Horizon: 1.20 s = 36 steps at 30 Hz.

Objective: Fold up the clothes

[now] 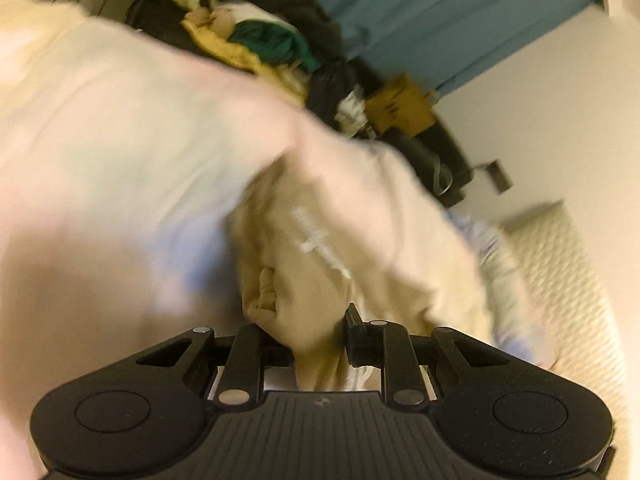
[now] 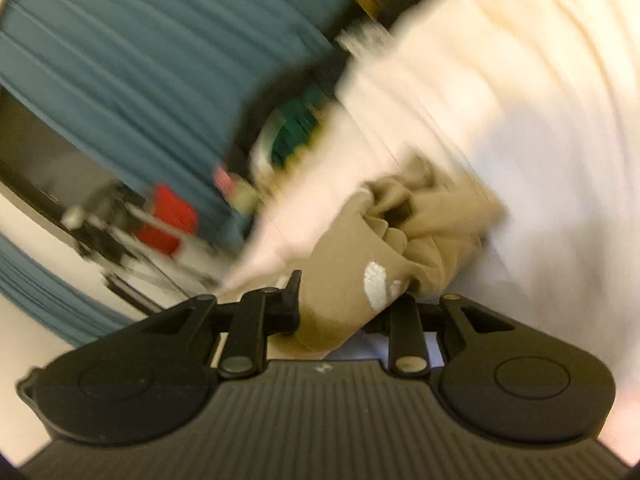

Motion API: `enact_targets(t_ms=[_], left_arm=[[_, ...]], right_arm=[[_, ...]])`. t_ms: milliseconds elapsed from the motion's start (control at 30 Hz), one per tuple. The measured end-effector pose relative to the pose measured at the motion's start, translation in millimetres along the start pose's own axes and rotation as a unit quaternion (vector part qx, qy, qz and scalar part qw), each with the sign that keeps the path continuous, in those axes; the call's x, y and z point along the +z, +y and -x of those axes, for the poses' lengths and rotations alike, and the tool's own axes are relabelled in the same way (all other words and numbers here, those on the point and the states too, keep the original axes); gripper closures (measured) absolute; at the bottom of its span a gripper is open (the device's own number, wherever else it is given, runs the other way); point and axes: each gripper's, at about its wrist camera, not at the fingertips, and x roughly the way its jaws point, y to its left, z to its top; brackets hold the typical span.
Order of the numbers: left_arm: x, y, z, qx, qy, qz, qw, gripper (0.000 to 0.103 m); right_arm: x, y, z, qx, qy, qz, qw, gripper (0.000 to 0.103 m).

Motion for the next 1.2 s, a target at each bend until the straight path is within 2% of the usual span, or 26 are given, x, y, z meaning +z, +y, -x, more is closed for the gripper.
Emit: enact_targets(t_ms=[33,100,167,233,267,300,467,667,700,733,767,800,833,900,1000,1200], left_arm=[[-8.7,5.0,-0.1,0.008,0.003,-0.008,0.9999,0.078],[-20.8,11.3,1.7,0.023,0.002,-0.020,0.9995,0.066],[-25.8,6.4,12.4,0.039,-0.003,-0.042,0.9984,0.059],[-28.6,-7.7,31.4,0.064,-0.004,-0.080,0.9947,0.042],[-30.2,-15.2,41.4,0.075,-0.005,-0.098,0.9923,0.028],[-32.9,-24.6,54.4,0.079,-0.010,-0.116,0.9901,0.022],[-50.0,-79.5,124.4,0.087,-0.036,-0.206,0.9740,0.016],[-77.4,-145.2,199.7,0.073,-0.081,-0.265,0.9580,0.015],[-84.6,-153.7,213.9,0.074,-0.094,-0.274,0.9543,0.013],[-92.1,-161.1,226.9,0.077,-0.108,-0.280,0.9508,0.009],[-101.2,-167.6,240.7,0.080,-0.123,-0.289,0.9461,0.001],[-111.3,-173.0,253.0,0.080,-0.135,-0.299,0.9413,0.000],[-121.5,-178.4,265.2,0.080,-0.147,-0.309,0.9362,0.000],[-141.3,-188.6,288.9,0.080,-0.170,-0.327,0.9260,0.000],[-168.1,-194.1,315.4,0.079,-0.188,-0.337,0.9192,0.000],[-199.0,-178.6,336.0,0.095,-0.217,-0.325,0.9155,0.000]], right_arm=[[-11.5,-8.5,-0.4,-0.007,0.010,-0.004,1.000,0.075],[-34.8,-22.7,3.8,-0.013,0.023,-0.018,0.999,0.075],[-42.8,-25.5,10.7,-0.020,0.029,-0.039,0.999,0.073],[-47.9,-24.2,22.5,-0.026,0.033,-0.058,0.997,0.073],[-49.5,-17.2,35.9,-0.030,0.032,-0.052,0.998,0.073],[-51.4,-8.7,50.8,-0.034,0.031,-0.041,0.998,0.073],[-55.3,38.2,100.3,-0.037,0.028,0.031,0.998,0.073],[-67.4,102.3,181.6,-0.031,-0.013,0.121,0.992,0.073],[-71.3,111.7,194.8,-0.030,-0.021,0.134,0.990,0.069],[-75.8,121.0,208.1,-0.029,-0.030,0.149,0.988,0.061],[-80.2,128.6,220.7,-0.027,-0.038,0.162,0.986,0.052],[-85.1,134.1,231.3,-0.024,-0.046,0.176,0.983,0.029],[-90.2,140.6,239.5,-0.019,-0.055,0.190,0.980,0.011],[-104.5,151.6,258.1,-0.016,-0.078,0.222,0.972,0.010],[-128.9,160.2,281.5,-0.016,-0.104,0.256,0.961,0.010],[-172.7,155.1,296.4,-0.023,-0.157,0.286,0.945,0.010]])
